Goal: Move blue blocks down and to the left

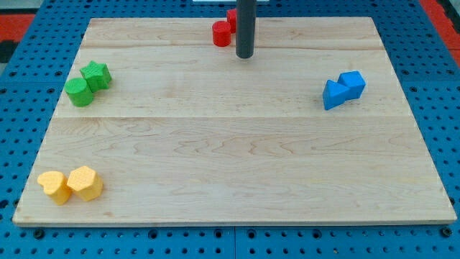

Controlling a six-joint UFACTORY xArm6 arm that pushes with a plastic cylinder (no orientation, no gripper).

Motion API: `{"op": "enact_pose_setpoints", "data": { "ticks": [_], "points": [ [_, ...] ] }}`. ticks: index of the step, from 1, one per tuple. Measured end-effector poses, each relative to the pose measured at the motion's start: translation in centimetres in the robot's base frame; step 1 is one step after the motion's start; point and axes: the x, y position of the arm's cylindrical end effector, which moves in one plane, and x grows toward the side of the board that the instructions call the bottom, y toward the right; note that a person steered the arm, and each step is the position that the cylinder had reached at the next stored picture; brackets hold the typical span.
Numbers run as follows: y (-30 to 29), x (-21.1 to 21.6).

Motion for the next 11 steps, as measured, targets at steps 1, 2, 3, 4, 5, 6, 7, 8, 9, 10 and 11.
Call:
{"op": "enact_pose_setpoints", "data": {
  "ticks": [1, 2, 3, 4, 5, 6, 7, 8, 9, 10, 11],
  "points": [
    [0.0, 0.2],
    [4.4, 1.7],
    [11.3, 2.7],
    [13.0, 3.5],
    [14.3, 3.5],
    [22.5, 4.6],
    [19.3, 8.4],
    [11.3, 10.4],
    [8.5, 14.2],
    [7.7, 19.6],
    [6.4, 21.1]
  ]
}}
